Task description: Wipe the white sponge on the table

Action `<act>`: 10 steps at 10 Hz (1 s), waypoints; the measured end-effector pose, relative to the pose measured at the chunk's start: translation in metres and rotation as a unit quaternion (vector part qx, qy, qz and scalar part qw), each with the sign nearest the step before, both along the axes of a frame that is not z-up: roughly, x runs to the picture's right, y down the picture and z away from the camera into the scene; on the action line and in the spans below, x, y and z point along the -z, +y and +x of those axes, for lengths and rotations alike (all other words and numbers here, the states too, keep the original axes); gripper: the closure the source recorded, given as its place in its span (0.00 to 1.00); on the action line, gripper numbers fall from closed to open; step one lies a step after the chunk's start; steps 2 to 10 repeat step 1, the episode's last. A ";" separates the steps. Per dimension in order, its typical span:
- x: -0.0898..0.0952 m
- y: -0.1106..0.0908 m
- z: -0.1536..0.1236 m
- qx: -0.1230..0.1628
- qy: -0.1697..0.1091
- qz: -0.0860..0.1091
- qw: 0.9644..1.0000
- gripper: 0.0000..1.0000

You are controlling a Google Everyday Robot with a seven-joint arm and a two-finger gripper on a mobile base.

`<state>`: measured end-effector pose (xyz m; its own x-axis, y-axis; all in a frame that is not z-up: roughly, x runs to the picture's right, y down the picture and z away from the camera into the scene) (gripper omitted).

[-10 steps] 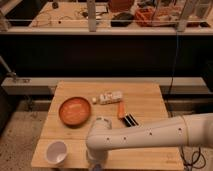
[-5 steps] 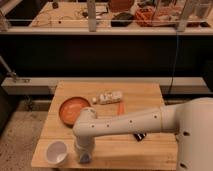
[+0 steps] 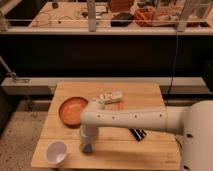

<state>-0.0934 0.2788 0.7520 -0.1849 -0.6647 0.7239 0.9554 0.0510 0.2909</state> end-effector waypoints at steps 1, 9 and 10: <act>-0.005 -0.003 0.008 -0.008 0.007 -0.001 1.000 1.00; -0.005 -0.003 0.008 -0.008 0.007 -0.001 1.000 1.00; -0.005 -0.003 0.008 -0.008 0.007 -0.001 1.000 1.00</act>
